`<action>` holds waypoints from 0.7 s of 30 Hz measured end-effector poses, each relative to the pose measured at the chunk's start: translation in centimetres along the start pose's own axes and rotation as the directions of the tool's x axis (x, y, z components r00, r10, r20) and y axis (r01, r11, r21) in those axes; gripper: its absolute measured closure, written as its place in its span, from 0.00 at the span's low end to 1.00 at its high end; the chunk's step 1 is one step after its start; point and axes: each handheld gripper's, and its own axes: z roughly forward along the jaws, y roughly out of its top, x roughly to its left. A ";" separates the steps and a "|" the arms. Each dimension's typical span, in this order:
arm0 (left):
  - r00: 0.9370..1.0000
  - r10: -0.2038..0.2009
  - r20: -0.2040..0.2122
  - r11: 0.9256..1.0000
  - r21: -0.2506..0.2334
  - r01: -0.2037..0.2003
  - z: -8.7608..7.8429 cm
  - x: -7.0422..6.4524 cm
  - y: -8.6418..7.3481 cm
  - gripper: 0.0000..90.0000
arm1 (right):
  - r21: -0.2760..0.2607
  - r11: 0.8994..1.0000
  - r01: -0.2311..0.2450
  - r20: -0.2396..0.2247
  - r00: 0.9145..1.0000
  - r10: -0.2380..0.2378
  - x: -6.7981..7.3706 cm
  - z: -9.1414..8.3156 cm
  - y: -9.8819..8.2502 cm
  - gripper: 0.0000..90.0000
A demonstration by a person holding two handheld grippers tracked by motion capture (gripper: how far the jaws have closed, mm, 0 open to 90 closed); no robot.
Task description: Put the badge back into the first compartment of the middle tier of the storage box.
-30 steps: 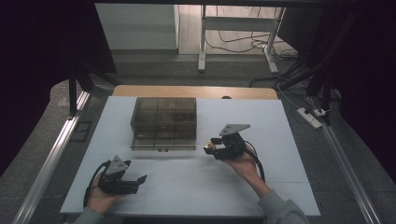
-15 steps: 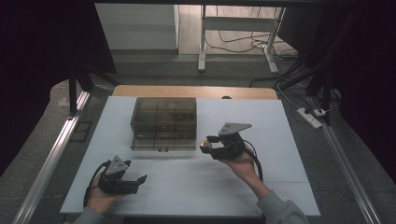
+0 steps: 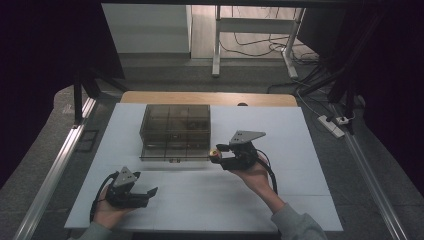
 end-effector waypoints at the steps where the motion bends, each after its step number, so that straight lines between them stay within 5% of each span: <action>1: 1.000 0.000 0.000 1.000 0.000 0.000 0.0 0.0 0.0 0.17 | -0.005 1.000 0.001 -0.003 1.000 -0.001 0.1 0.1 0.1 0.52; 21: 1.000 0.002 0.001 1.000 -0.002 -0.002 0.0 0.0 0.0 0.17 | -0.010 1.000 0.022 -0.039 0.999 -0.022 1.1 1.7 1.1 0.52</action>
